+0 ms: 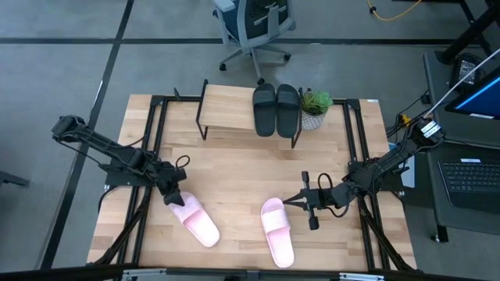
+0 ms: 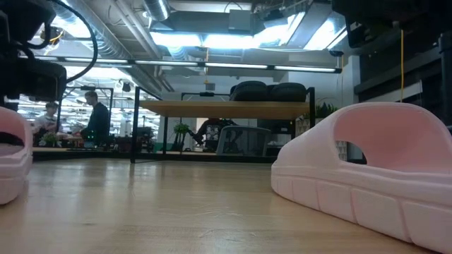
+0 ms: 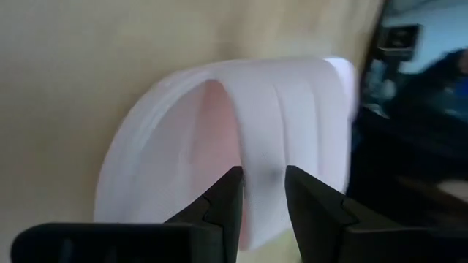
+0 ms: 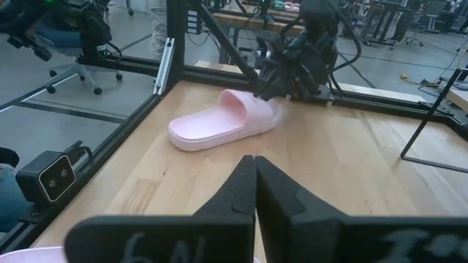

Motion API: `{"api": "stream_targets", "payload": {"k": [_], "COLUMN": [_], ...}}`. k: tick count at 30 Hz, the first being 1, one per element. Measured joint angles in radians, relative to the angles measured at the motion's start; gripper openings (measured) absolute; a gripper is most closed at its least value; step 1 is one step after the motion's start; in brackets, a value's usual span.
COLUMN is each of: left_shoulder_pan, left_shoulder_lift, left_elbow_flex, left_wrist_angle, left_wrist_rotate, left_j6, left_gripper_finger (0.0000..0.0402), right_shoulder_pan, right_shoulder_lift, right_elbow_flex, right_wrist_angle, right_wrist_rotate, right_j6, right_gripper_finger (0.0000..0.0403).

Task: Pick and place slides into the shelf
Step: Put the left pink slides on the shelf

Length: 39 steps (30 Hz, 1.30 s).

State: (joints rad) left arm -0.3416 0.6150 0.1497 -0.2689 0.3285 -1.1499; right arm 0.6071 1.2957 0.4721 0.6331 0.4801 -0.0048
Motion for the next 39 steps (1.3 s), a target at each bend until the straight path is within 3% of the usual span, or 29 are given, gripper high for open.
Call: {"api": "stream_targets", "payload": {"k": [15, 20, 30, 39], "left_shoulder_pan": [0.0, -0.004, -0.051, -0.068], "left_shoulder_lift": [0.137, 0.179, 0.231, 0.23], "left_elbow_flex": [0.0, 0.0, 0.0, 0.0], "left_wrist_angle": [0.159, 0.223, 0.23, 0.348], "left_wrist_rotate": [0.082, 0.085, 0.059, 0.062], "left_j6": [0.002, 0.072, 0.136, 0.205], "left_gripper_finger": [0.0096, 0.0093, 0.0008, 0.0002], "right_shoulder_pan": [0.0, 0.0, 0.0, 0.0], "right_shoulder_lift": [0.0, 0.0, 0.0, 0.0], "right_elbow_flex": [0.0, 0.0, 0.0, 0.0], "right_wrist_angle": [0.0, 0.001, 0.001, 0.002], "right_wrist_rotate": [0.0, 0.0, 0.0, 0.0], "right_j6": [0.001, 0.003, 0.003, -0.002], "right_gripper_finger": [0.0004, 0.0004, 0.0004, 0.0004]}}
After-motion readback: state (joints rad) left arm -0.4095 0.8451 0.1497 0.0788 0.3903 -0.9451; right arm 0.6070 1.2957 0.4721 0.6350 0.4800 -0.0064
